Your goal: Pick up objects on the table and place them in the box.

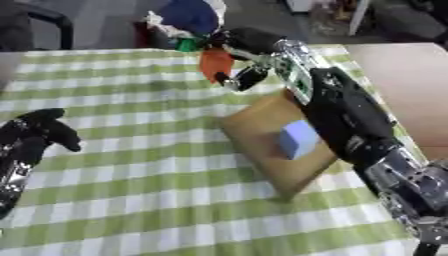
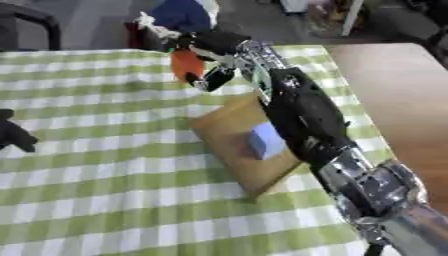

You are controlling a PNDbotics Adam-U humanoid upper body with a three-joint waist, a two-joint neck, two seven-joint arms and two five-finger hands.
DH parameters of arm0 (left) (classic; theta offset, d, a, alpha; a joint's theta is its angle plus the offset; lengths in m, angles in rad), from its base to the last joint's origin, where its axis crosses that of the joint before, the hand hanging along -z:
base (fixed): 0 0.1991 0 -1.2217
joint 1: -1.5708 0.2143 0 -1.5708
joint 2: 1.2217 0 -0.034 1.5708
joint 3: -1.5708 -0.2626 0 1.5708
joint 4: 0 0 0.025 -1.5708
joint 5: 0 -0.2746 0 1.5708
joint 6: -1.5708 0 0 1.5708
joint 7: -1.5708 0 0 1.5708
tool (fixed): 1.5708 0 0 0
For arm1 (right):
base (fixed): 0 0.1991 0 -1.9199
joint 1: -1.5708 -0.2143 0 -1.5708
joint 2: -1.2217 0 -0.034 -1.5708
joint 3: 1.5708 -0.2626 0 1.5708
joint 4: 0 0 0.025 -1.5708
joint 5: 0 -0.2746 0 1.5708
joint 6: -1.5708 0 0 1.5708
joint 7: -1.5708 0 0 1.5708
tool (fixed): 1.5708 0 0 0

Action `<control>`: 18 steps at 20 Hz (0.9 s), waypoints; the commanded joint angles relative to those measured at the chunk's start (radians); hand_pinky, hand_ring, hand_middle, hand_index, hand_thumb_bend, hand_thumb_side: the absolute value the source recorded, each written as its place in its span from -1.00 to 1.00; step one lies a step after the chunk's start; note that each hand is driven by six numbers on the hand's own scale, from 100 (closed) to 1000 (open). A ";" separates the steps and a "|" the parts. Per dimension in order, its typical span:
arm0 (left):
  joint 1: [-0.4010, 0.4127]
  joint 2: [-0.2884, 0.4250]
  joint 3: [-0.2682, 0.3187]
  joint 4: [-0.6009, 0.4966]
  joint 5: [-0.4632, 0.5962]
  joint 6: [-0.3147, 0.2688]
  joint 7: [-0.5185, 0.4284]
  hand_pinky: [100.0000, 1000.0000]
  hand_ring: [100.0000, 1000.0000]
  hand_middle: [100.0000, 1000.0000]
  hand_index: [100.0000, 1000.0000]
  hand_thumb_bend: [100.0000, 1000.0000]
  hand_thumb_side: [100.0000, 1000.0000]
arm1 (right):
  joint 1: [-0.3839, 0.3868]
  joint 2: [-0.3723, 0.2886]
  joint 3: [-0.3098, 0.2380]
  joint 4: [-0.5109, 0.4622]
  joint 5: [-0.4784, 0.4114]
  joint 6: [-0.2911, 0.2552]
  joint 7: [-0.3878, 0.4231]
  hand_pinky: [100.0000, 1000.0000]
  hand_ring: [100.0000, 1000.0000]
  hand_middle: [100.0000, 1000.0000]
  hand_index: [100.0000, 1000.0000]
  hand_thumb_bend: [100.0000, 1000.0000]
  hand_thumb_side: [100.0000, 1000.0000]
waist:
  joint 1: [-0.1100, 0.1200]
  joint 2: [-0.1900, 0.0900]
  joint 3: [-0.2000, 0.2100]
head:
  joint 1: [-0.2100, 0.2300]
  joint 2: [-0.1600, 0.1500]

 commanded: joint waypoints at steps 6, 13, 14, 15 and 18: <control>0.004 0.025 0.027 -0.020 -0.018 0.006 0.034 0.34 0.02 0.08 0.64 -0.82 0.33 | 0.084 -0.092 0.112 -0.240 -0.147 -0.035 0.063 0.68 0.57 -0.22 0.96 -1.00 -0.99 | 0.006 -0.018 -0.063 | 0.078 0.006; 0.005 0.027 0.032 -0.023 -0.023 0.008 0.043 0.33 0.02 0.08 0.64 -0.81 0.33 | 0.163 -0.142 0.150 -0.355 -0.261 0.018 0.157 0.68 0.57 -0.18 0.96 -1.00 -0.96 | 0.012 -0.016 -0.095 | 0.105 0.009; 0.006 0.027 0.032 -0.022 -0.023 0.008 0.043 0.33 0.02 0.08 0.64 -0.81 0.33 | 0.169 -0.149 0.152 -0.369 -0.278 0.025 0.169 0.68 0.57 -0.17 0.96 -1.00 -0.96 | 0.013 -0.016 -0.098 | 0.106 0.008; 0.005 0.027 0.032 -0.022 -0.024 0.008 0.044 0.33 0.02 0.08 0.64 -0.81 0.34 | 0.176 -0.155 0.153 -0.382 -0.296 0.033 0.180 0.68 0.58 -0.14 0.96 -1.00 -0.96 | 0.013 -0.016 -0.100 | 0.108 0.007; 0.004 0.026 0.031 -0.022 -0.025 0.007 0.043 0.33 0.02 0.08 0.64 -0.81 0.34 | 0.190 -0.166 0.157 -0.400 -0.343 0.058 0.220 0.68 0.58 -0.08 0.97 -1.00 -0.94 | 0.016 -0.015 -0.102 | 0.109 0.006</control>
